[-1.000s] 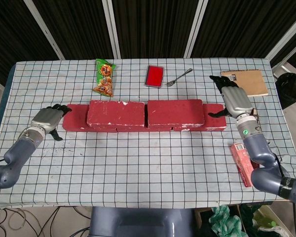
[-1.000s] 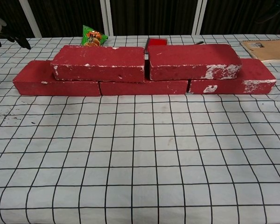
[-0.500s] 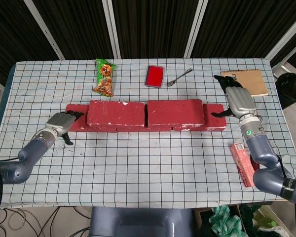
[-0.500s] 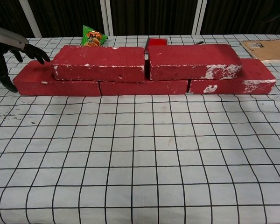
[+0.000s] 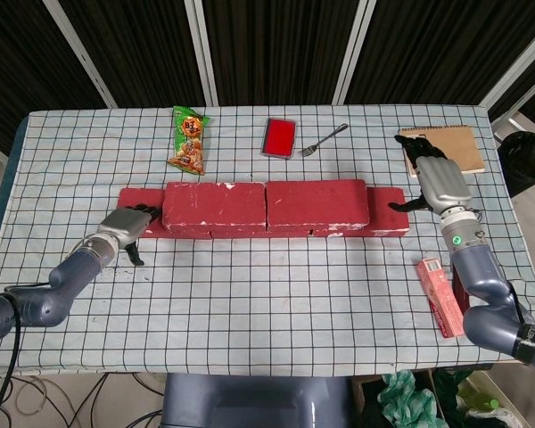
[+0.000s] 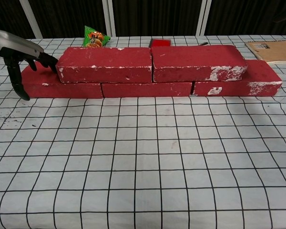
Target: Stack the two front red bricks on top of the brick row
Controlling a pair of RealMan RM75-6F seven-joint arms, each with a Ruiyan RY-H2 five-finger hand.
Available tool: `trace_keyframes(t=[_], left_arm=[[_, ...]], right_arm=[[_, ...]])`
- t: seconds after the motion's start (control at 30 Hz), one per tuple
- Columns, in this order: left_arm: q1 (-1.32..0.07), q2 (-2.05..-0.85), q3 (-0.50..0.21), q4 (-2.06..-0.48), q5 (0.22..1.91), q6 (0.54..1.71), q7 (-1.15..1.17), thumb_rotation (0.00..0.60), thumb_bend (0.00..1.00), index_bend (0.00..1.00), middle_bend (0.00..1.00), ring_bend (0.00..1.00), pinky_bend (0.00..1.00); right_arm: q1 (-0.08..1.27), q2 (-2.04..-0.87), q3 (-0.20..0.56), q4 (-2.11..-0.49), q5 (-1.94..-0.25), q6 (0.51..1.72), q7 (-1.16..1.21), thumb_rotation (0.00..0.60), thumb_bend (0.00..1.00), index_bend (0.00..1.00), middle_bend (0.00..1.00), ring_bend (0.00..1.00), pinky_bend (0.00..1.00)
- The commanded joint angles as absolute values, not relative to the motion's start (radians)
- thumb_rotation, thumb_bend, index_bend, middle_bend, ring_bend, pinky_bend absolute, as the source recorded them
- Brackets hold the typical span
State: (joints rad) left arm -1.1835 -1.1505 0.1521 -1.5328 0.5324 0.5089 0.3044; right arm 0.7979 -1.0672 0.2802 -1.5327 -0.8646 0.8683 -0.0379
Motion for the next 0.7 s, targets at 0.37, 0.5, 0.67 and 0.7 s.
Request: trace_keyframes(t=[0.37, 0.5, 0.67, 0.7], left_arm=[[-1.194, -1.138, 0.159, -1.552, 0.524, 0.526, 0.3, 0.6, 0.09, 0.04, 0.07, 0.0, 0.13], [-1.195, -1.121, 0.171, -1.566, 0.515, 0.523, 0.3, 0.6, 0.09, 0.08, 0.08, 0.0, 0.13], [-1.193, -1.073, 0.181, -1.603, 0.509, 0.582, 0.306, 0.6, 0.09, 0.08, 0.08, 0.0, 0.13], [-1.187, -1.059, 0.176, -1.62, 0.515, 0.604, 0.303, 0.6, 0.09, 0.07, 0.08, 0.0, 0.13]], right_arm=[[0.789, -1.072, 0.281, -1.525, -0.879, 0.857, -0.028, 0.6, 0.0, 0.05, 0.07, 0.03, 0.11], [0.787, -1.075, 0.283, -1.522, -0.88, 0.855, -0.026, 0.6, 0.0, 0.05, 0.07, 0.03, 0.11], [0.786, -1.077, 0.284, -1.523, -0.883, 0.856, -0.032, 0.6, 0.0, 0.05, 0.07, 0.03, 0.11], [0.785, -1.077, 0.286, -1.523, -0.882, 0.86, -0.033, 0.6, 0.0, 0.05, 0.07, 0.03, 0.11]])
